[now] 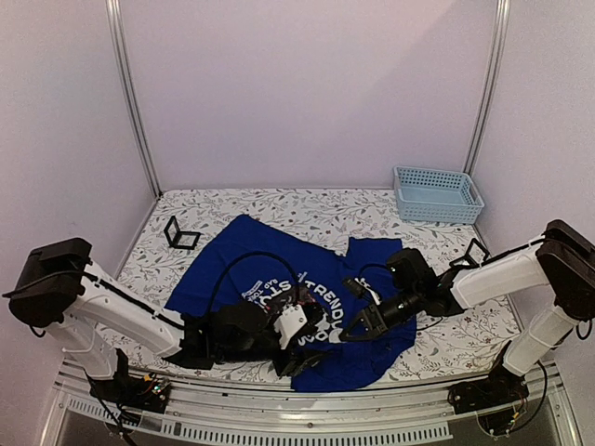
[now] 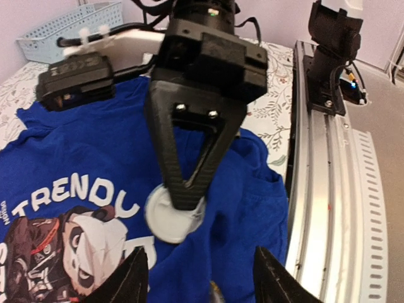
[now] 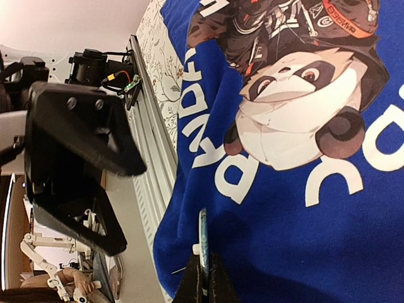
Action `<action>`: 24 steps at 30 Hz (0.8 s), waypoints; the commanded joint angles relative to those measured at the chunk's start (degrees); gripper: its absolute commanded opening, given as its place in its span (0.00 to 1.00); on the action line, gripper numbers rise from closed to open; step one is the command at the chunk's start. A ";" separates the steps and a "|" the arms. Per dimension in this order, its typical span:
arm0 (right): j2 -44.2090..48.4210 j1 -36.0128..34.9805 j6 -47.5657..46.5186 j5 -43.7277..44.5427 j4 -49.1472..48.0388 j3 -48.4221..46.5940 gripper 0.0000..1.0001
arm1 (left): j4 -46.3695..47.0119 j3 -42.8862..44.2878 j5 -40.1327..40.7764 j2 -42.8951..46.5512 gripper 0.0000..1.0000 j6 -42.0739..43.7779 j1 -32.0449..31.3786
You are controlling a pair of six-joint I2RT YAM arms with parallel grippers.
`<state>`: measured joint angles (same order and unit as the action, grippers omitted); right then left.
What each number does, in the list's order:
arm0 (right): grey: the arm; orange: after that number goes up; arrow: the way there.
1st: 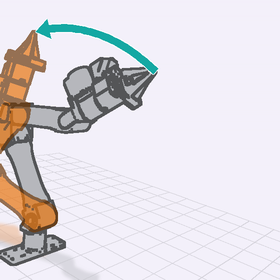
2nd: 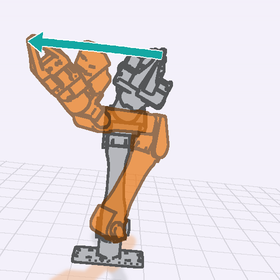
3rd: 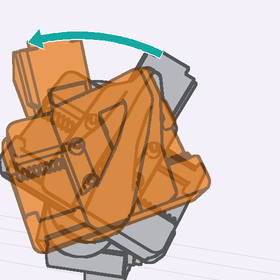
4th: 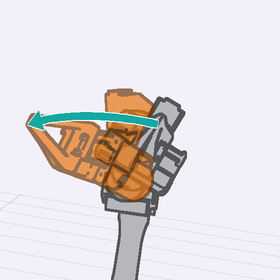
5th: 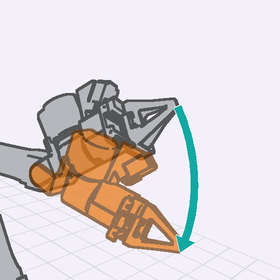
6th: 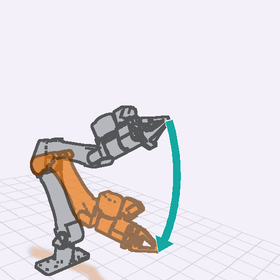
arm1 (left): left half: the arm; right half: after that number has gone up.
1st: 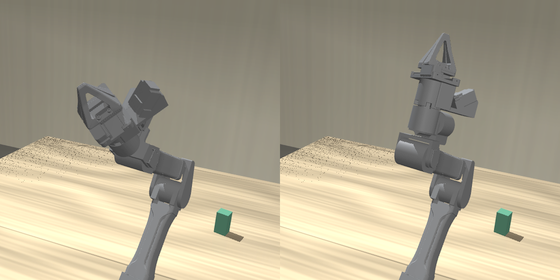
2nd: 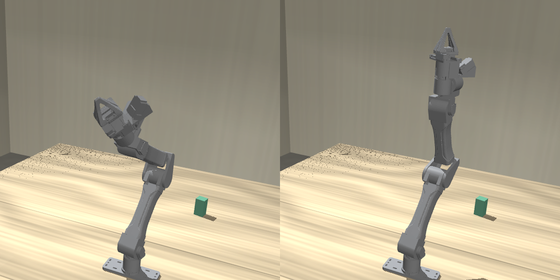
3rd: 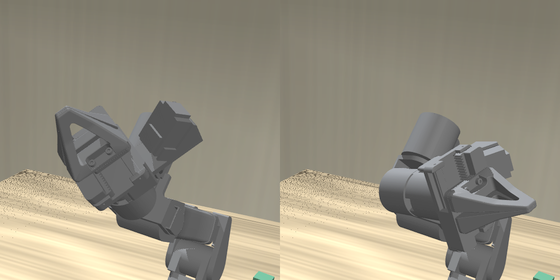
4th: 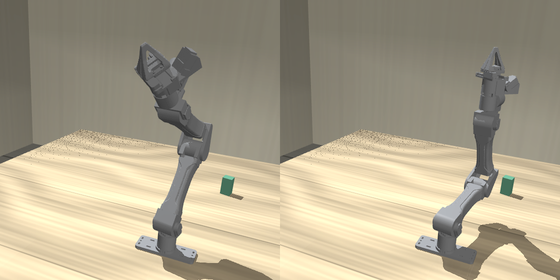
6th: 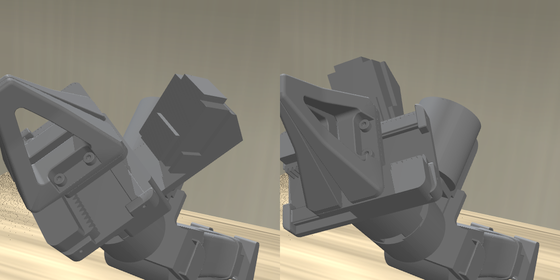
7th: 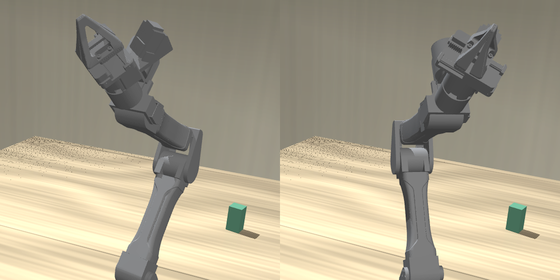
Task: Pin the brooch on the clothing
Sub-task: Position the brooch on the flattened clothing.
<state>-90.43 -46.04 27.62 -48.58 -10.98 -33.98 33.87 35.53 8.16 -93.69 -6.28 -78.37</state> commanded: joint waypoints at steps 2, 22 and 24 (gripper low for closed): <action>1.01 0.25 -2.23 -0.36 0.86 -1.92 0.00 | 8.67 -4.37 -14.68 3.54 0.66 -6.28 4.12; 3.22 0.16 -5.98 -1.31 0.11 -1.93 0.00 | 14.10 1.14 -24.57 -9.54 0.73 -12.40 12.31; 3.33 0.17 -5.89 -1.62 -0.17 -1.81 0.00 | 15.32 0.91 -25.43 -9.90 0.69 -13.11 13.10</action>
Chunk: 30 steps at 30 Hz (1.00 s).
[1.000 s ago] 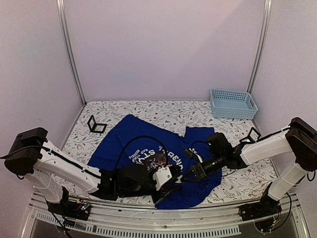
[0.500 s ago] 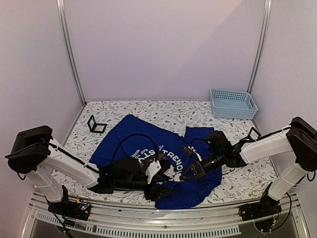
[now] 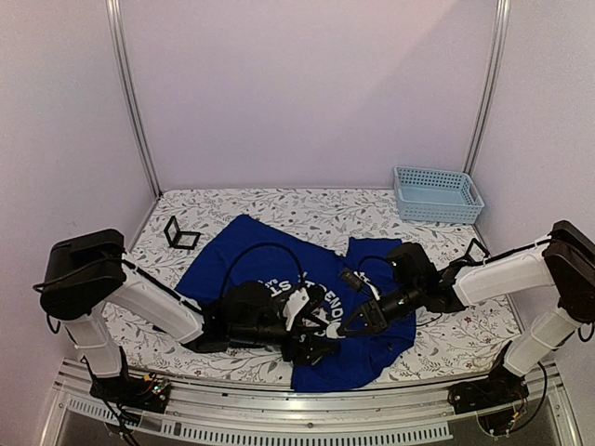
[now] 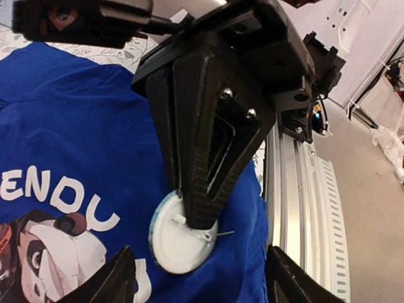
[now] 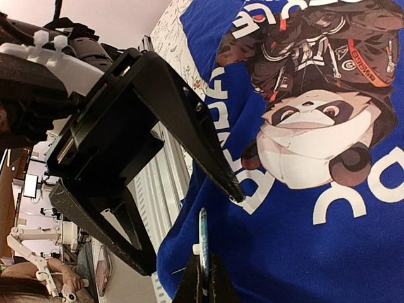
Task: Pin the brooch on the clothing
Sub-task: Position the brooch on the flattened clothing.
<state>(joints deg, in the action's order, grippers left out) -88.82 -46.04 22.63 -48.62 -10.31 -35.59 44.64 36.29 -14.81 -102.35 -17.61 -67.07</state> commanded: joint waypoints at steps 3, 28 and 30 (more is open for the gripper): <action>1.76 0.14 -0.85 -1.90 -1.14 -0.18 0.00 | 4.75 0.81 -3.68 -1.83 0.57 -1.76 2.29; 3.41 -1.81 -0.33 -3.16 -2.83 0.70 0.00 | 6.07 1.66 -3.83 -3.38 0.05 -3.47 2.86; 3.84 -2.01 -0.36 -3.29 -2.88 0.61 0.00 | 6.50 1.38 -4.10 -3.34 0.00 -3.79 3.04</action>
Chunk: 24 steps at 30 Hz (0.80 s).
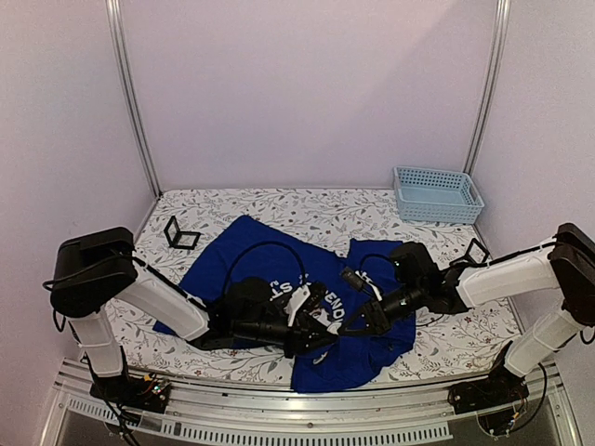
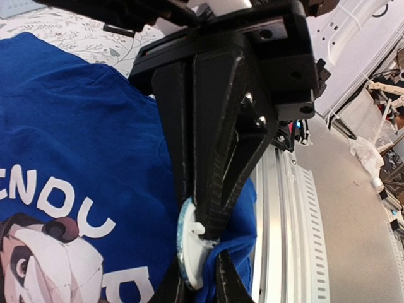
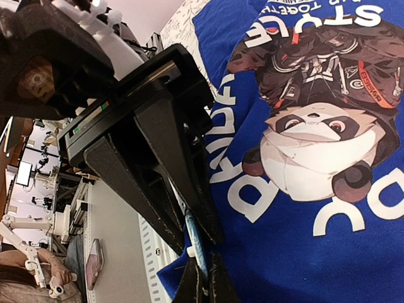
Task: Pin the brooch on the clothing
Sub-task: Position the brooch on the flattened clothing.
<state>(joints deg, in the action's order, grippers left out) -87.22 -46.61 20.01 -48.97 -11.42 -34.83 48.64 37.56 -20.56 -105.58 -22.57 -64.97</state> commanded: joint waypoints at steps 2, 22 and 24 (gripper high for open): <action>2.46 -1.63 2.00 -3.18 -1.68 -0.15 0.00 | 2.83 -0.02 1.17 0.08 0.00 0.87 1.05; 6.07 0.88 -8.52 -0.54 10.59 -4.08 0.25 | 6.92 -3.54 -1.54 3.09 0.00 -0.42 1.07; 7.45 1.71 -9.94 0.55 12.81 -4.44 0.30 | 6.78 -3.57 -1.93 3.11 0.00 -0.39 1.02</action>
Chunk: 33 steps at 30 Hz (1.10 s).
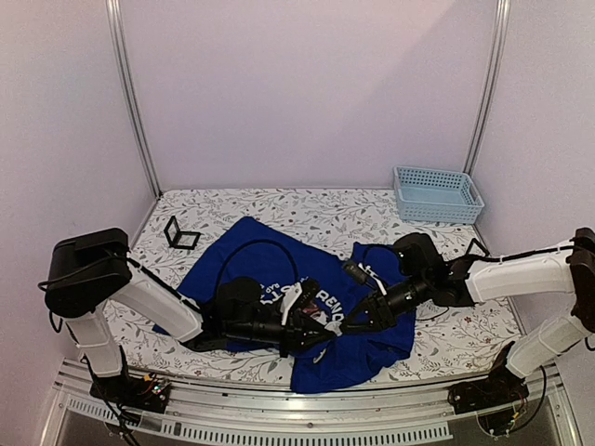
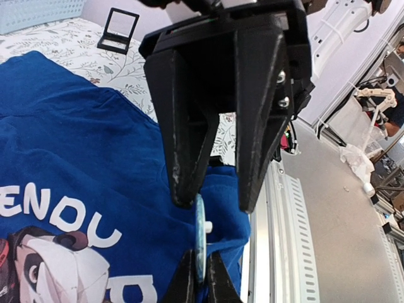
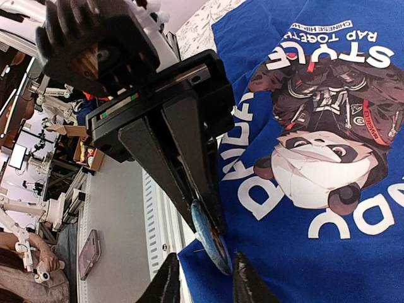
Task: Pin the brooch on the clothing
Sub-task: Position the brooch on the flattened clothing.
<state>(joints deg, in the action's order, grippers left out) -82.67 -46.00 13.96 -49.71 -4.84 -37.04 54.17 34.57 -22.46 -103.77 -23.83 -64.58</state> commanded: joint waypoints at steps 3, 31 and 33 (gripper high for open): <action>6.15 2.06 -5.66 3.22 8.98 -2.23 0.36 | 0.69 -0.55 -0.01 1.49 0.00 1.07 0.65; 8.90 -8.31 -12.59 14.21 -16.26 12.36 0.41 | -2.72 0.88 -0.83 3.48 0.00 3.26 0.39; 7.79 -8.32 -12.09 13.81 -17.10 12.07 0.39 | -2.53 1.09 -1.05 3.31 0.00 3.22 0.40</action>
<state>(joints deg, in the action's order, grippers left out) -73.06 -53.69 2.07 -35.29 -18.72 -24.38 51.35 34.54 -22.50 -101.84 -21.28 -64.58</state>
